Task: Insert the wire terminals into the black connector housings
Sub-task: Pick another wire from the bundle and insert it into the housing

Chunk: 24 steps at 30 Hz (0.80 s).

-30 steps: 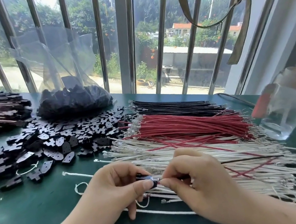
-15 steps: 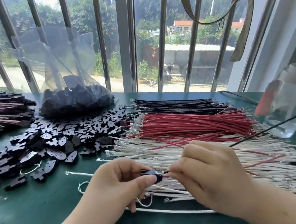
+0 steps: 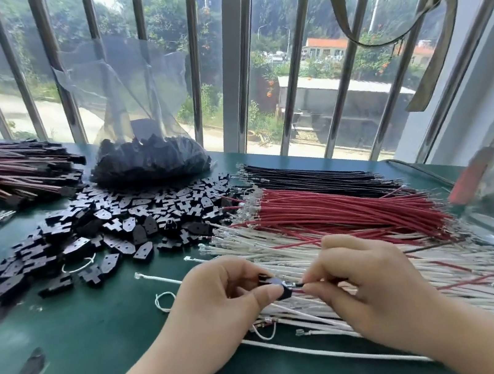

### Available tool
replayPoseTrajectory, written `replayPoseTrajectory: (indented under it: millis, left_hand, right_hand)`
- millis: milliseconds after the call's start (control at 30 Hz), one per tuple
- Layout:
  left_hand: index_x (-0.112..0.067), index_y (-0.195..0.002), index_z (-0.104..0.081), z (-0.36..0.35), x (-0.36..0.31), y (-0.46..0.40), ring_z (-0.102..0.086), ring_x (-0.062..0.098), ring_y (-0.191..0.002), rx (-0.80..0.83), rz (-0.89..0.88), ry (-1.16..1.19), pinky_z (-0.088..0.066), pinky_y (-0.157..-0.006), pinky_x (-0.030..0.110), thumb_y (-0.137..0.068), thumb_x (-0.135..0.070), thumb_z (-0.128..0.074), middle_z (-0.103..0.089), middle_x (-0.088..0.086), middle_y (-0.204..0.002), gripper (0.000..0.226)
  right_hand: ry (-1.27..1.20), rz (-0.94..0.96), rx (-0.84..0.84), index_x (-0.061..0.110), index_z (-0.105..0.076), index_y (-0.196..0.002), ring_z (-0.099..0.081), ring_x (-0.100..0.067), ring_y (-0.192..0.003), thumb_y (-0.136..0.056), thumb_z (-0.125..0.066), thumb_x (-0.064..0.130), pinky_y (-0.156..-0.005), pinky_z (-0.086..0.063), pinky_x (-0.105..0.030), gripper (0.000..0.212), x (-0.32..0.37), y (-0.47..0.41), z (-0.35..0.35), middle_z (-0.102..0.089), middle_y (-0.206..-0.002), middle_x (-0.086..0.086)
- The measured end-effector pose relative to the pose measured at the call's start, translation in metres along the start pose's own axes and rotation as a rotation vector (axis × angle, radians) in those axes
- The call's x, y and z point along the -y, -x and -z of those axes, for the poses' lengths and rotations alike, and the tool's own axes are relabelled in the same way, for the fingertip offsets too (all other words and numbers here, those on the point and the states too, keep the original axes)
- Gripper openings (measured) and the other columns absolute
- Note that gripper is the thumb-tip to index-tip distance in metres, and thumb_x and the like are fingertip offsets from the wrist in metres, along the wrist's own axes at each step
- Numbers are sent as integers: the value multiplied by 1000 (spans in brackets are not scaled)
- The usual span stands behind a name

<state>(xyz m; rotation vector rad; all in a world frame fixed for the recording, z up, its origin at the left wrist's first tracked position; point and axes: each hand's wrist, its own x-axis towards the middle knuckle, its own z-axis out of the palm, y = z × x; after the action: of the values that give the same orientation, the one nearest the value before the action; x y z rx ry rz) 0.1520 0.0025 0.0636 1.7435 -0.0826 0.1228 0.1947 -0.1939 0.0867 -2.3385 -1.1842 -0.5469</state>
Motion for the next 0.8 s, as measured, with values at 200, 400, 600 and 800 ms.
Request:
replayPoseTrajectory:
  millis: [200,400,600,800]
  left_hand:
    - [-13,-68,-72,35,-2,-3,-39,8,-38,-101,138,406,-33,-33,17,-61,-28,-73,-60,3,-56,17]
    - [-28,-67,-72,6,-7,2,-47,4,-38,18,-27,169,-39,-38,16,-43,-43,-76,-60,-3,-49,29]
    - [-30,-56,-71,6,-3,2,-50,1,-38,-54,-59,108,-41,-40,12,-34,-34,-80,-64,0,-50,24]
    - [-19,-59,-74,5,-5,0,-49,9,-43,-43,-58,101,-40,-41,16,-35,-25,-81,-63,7,-53,27]
  right_hand:
    - [304,111,-226,16,-69,-69,-44,-8,-51,-86,-56,23,-46,-32,-17,23,-13,4,27,-50,-61,8]
    - [10,41,-303,18,-68,-80,-48,4,-68,-88,-57,26,-60,-39,-11,16,-4,-1,28,-53,-76,19]
    - [69,16,-67,28,-63,-83,-43,6,-65,-92,-48,35,-54,-43,-20,20,7,0,17,-51,-75,21]
    - [-59,-7,-6,31,-66,-86,-41,7,-62,-89,-52,39,-53,-41,-17,17,4,0,13,-39,-71,26]
